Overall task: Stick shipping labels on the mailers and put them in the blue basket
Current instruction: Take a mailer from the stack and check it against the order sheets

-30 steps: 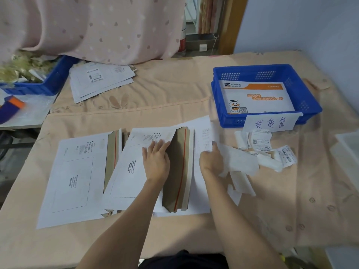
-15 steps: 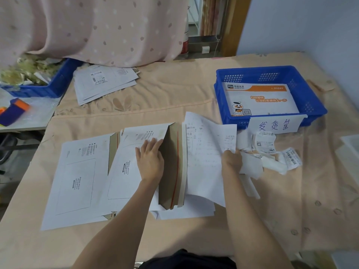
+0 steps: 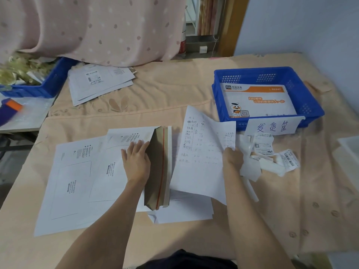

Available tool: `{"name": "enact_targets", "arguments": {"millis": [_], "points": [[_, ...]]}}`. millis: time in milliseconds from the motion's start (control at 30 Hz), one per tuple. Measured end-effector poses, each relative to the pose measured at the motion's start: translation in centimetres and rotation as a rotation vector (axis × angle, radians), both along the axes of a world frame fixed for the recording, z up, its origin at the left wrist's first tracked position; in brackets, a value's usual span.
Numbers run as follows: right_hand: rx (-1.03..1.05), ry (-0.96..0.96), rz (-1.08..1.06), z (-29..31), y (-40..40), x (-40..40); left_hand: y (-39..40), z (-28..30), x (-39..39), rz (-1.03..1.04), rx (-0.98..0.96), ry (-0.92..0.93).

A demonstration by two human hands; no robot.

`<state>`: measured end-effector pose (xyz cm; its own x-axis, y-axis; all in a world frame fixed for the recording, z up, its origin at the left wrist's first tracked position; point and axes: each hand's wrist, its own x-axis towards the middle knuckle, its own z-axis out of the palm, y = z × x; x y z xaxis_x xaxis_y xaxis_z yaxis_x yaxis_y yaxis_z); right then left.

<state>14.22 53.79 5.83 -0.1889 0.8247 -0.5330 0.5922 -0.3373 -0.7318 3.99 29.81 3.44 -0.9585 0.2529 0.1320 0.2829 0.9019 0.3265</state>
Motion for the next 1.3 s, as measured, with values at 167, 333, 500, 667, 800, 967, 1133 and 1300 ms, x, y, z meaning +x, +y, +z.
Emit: {"name": "enact_targets", "arguments": {"millis": [167,333,500,667,800,967,1133,1300], "points": [[0.074,-0.055,0.112,0.1,-1.1,-1.0,0.1,-0.3,-0.1,0.004,0.003,-0.004],[0.179,-0.113,0.209,0.3,-2.3,-1.8,0.5,-0.4,-0.7,-0.016,0.022,0.010],[0.298,-0.160,0.297,0.5,-3.0,-2.2,0.6,-0.4,-0.9,-0.013,0.045,0.016],[0.365,-0.183,0.328,0.8,-3.3,-2.3,0.8,-0.4,-0.6,-0.018,0.038,-0.012],[0.414,-0.179,0.360,1.2,-3.5,-2.7,1.1,-0.2,-0.5,-0.026,0.029,-0.036],[0.445,-0.187,0.370,1.9,-3.7,-3.2,1.4,-0.2,-0.6,-0.025,0.016,-0.038],[0.458,-0.181,0.382,2.0,-3.9,-3.7,1.4,-0.3,-0.3,-0.022,0.003,-0.050],[0.450,-0.162,0.393,2.0,-4.2,-3.8,1.6,-0.5,-0.4,-0.011,0.017,-0.050]]}}
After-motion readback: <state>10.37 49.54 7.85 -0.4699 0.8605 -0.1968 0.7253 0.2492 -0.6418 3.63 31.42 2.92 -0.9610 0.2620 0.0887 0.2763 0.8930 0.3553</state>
